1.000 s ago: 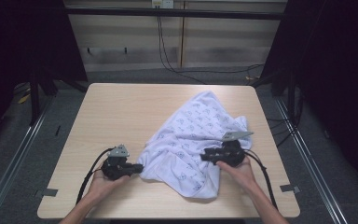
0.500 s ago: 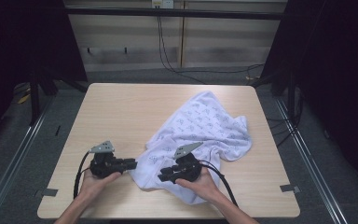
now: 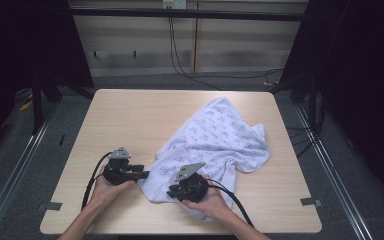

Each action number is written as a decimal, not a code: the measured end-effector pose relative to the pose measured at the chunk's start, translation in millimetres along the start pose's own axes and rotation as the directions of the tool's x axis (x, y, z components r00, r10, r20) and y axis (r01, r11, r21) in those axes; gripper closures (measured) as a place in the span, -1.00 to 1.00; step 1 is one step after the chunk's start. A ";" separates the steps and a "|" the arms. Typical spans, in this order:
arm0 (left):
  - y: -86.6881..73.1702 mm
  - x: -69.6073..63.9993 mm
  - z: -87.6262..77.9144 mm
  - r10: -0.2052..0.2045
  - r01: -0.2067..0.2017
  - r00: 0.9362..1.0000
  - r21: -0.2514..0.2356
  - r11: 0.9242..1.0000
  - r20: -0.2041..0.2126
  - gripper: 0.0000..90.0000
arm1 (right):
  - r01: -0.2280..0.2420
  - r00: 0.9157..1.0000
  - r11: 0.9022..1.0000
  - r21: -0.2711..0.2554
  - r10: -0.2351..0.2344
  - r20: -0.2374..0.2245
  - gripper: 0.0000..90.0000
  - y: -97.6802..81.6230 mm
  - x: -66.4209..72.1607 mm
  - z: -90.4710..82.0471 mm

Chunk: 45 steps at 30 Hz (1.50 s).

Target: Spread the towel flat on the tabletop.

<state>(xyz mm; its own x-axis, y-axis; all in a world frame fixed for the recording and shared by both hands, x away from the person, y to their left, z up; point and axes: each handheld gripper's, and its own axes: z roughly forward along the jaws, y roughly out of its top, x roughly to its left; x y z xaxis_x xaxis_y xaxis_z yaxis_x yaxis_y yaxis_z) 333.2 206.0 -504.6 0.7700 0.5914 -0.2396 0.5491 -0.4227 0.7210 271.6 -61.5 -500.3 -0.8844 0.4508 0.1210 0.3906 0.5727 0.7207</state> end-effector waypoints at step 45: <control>9.8 -22.1 12.7 -0.035 0.033 0.994 0.023 0.999 0.102 0.18 | -0.364 0.905 0.918 -0.156 0.389 0.173 0.76 -110.9 -94.7 -141.4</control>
<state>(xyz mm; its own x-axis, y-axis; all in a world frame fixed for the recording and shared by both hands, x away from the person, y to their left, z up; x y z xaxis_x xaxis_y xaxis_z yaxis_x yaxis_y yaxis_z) 325.7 180.0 -500.5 0.7791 0.5331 -0.3299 0.5817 -0.4185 0.6975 275.9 -264.5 -495.1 -0.6042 0.7492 0.2715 0.6409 0.2543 0.7243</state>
